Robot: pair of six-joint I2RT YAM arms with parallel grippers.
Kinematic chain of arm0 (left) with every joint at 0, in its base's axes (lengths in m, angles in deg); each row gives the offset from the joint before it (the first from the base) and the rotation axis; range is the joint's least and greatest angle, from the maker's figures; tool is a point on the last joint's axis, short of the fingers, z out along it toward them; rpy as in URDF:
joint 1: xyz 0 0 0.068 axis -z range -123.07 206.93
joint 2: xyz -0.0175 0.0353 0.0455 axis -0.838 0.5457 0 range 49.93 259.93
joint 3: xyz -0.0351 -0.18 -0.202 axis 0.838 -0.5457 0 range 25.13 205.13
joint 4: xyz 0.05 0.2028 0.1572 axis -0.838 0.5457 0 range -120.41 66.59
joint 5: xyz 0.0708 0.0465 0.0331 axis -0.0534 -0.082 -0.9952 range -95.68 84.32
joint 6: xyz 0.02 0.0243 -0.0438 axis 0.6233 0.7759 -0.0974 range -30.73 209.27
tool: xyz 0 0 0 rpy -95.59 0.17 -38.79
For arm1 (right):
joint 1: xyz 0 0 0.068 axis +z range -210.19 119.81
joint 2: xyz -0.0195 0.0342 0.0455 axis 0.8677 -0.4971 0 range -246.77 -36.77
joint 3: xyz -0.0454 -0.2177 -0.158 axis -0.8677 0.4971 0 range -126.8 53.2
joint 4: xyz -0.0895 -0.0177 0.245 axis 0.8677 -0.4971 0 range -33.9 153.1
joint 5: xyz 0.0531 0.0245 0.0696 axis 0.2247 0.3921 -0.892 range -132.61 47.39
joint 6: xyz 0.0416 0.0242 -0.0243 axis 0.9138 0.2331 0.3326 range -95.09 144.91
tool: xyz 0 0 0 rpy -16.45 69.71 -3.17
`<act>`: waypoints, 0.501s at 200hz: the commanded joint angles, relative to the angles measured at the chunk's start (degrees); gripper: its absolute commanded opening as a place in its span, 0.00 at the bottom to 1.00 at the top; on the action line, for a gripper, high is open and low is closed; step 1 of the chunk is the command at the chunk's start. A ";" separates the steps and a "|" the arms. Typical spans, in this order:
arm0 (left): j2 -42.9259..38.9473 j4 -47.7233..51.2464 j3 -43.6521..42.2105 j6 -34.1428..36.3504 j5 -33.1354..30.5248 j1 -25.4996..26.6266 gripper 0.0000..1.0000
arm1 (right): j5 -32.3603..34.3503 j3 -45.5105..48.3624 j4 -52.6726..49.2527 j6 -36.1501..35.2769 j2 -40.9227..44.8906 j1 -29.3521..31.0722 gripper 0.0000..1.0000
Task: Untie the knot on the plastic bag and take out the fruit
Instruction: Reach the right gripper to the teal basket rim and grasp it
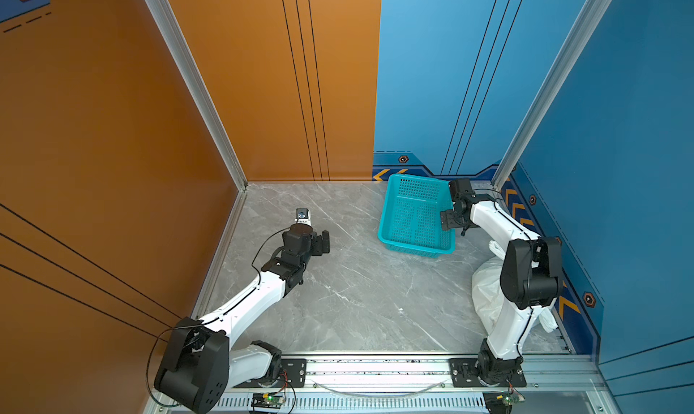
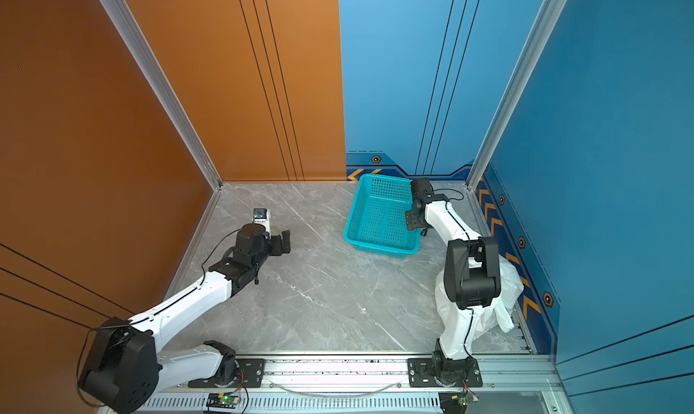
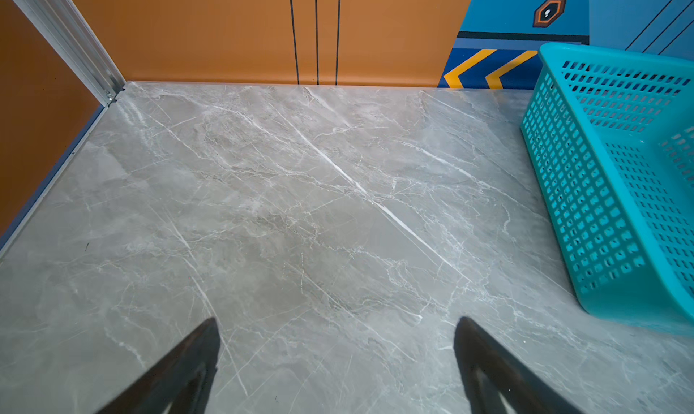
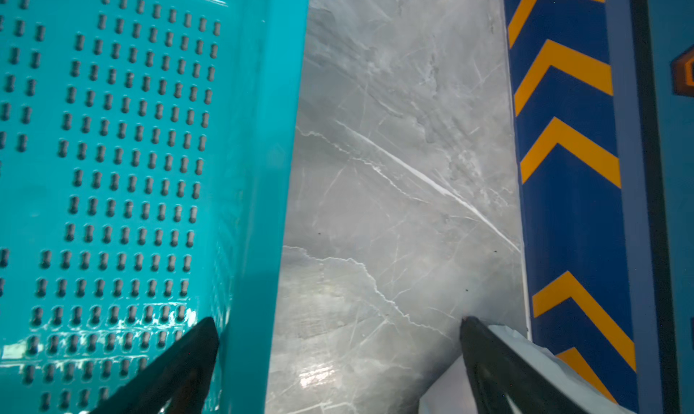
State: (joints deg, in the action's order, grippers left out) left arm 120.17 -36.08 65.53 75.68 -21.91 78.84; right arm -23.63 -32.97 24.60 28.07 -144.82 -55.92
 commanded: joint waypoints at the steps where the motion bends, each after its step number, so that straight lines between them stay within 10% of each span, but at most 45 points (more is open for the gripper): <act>1: 1.02 1.28 2.04 -0.99 0.78 0.59 0.98 | 3.14 -2.18 -2.54 -0.97 -1.70 -3.10 1.00; 100: 1.89 3.50 3.04 -3.17 0.94 1.92 0.98 | -2.96 -5.37 -8.16 1.85 7.92 4.63 1.00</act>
State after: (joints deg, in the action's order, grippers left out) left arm 121.63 -34.20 66.96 74.31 -21.88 80.26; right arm -25.05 -36.18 20.29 27.89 -141.91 -55.13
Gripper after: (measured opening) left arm 0.979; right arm 0.999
